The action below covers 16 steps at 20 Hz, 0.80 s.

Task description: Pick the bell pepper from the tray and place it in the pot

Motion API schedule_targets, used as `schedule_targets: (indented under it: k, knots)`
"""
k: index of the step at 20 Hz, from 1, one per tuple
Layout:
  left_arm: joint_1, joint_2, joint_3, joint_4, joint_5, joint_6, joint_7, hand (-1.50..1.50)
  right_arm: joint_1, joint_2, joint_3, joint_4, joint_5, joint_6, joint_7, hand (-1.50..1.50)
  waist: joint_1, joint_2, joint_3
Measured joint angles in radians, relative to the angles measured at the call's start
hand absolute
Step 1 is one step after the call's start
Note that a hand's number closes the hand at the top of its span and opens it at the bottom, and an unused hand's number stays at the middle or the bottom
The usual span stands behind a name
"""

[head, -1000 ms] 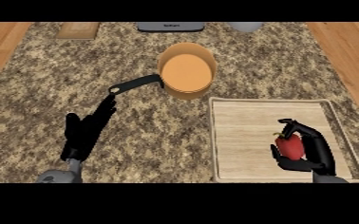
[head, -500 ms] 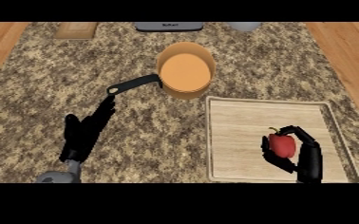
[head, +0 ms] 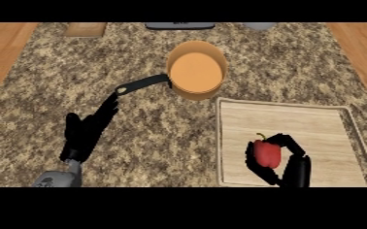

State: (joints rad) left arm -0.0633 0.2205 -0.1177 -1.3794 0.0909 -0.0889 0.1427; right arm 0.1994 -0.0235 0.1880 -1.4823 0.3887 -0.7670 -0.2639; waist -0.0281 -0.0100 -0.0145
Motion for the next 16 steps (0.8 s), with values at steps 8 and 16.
schedule_targets:
  k: [8, 16]
  knots:
    - [-0.001, -0.006, -0.014, -0.005, -0.012, -0.005, -0.006, 0.00, -0.051, -0.001, 0.050, -0.233, 0.411, 0.063, 0.462, 1.50, 0.023, 0.007, 0.003]
    - [-0.020, -0.018, -0.028, -0.007, -0.016, -0.012, 0.009, 0.00, -0.364, 0.020, 0.056, -0.331, 0.703, 0.437, 0.942, 1.50, 0.046, 0.009, 0.006]
